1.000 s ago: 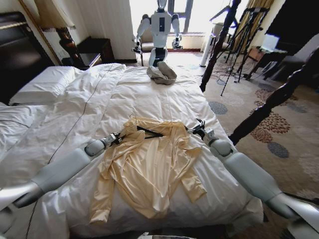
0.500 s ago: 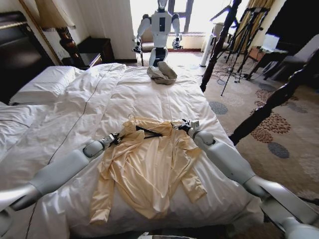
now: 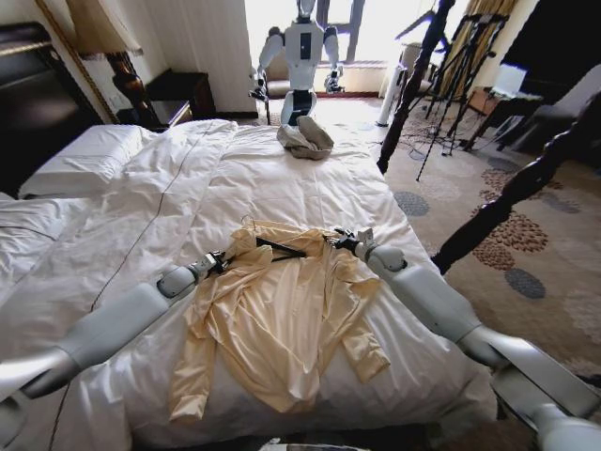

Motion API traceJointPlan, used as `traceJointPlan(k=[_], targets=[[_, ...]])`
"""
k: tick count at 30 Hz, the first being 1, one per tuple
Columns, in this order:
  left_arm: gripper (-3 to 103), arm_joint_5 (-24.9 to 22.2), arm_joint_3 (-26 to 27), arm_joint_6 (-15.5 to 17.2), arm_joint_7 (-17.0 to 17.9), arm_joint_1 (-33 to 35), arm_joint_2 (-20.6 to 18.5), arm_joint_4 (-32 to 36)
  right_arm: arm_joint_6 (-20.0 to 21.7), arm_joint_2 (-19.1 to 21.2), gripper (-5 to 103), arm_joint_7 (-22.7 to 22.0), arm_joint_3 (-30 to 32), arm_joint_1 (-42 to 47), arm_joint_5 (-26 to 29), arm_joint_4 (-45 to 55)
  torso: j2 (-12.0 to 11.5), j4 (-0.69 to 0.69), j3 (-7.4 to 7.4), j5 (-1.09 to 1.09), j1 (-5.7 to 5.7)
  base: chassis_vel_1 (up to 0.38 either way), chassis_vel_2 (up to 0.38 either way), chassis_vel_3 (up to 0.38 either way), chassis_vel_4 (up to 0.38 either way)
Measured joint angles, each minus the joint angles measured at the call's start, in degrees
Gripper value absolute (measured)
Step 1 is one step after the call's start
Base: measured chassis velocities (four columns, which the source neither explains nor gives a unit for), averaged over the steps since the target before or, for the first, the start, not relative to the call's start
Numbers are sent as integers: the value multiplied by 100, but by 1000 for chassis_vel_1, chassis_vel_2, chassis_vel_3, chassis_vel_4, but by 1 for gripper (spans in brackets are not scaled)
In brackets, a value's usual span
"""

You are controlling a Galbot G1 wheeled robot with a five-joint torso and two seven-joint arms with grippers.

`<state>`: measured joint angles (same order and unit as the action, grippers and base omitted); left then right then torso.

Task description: Pick up the clothes from the bed and hang them on the clothes hanger.

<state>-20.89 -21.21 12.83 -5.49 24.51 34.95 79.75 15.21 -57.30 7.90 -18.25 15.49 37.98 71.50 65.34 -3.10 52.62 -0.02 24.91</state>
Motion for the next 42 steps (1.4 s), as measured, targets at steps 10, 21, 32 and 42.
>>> traceJointPlan(k=[10, 21, 32, 42], targets=[[22, -9, 30, -30, 26, 52, 7, -3, -1, 20, 8, -4, -1, 35, -27, 16, 0, -2, 0, 1, 0, 0, 0, 0, 0], [22, -20, 33, -47, 35, 47, 39, -30, 37, 146, -2, -191, 87, 136, 406, 569, 0, -1, 0, 0, 0, 0, 0, 0, 0], [22, -31, 37, -69, 29, 25, 40, -56, 119, 656, 0, -43, 61, 188, 1132, 2136, 0, -2, 0, 0, 0, 0, 0, 0, 0], [22, -32, 124, -78, 38, 107, 74, -42, 357, 508, 0, -293, -1048, -75, 1807, 3575, 0, 0, 0, -1, -1, 0, 0, 0, 0]])
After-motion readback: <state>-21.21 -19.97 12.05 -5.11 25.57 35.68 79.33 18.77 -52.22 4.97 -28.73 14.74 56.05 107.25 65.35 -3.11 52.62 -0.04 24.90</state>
